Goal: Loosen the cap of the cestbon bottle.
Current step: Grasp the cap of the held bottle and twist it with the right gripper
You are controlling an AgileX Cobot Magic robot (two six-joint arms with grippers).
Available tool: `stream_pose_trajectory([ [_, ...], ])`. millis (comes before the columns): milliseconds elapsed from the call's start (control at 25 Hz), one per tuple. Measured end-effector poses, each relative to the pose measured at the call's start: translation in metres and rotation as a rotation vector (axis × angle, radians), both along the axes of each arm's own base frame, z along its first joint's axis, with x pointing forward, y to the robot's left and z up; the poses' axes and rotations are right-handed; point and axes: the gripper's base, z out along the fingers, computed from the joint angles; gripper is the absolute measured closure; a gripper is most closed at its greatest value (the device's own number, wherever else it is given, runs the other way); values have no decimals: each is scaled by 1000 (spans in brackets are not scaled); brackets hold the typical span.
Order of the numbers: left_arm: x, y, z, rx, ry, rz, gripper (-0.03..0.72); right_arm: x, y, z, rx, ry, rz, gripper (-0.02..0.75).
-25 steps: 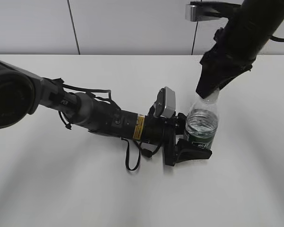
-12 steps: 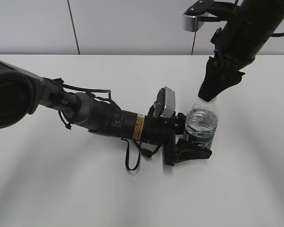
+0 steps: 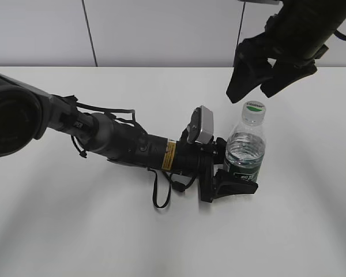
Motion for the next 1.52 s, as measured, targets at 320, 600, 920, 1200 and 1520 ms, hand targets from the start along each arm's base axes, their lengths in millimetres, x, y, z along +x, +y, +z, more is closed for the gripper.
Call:
stream_pose_trajectory([
  [320,0,0,0,0,0,0,153,0,-2,0,31,161,-392,150],
  [600,0,0,0,0,1,1,153,3,-1,-19,-20,229,-372,180],
  [920,0,0,0,0,3,3,153,3,-1,-19,-25,219,-335,435],
  [1200,0,0,0,0,2,3,153,2,-2,-19,-43,157,-159,435],
  [1520,0,0,0,1,-1,2,153,2,-1,-18,-82,-76,431,435],
])
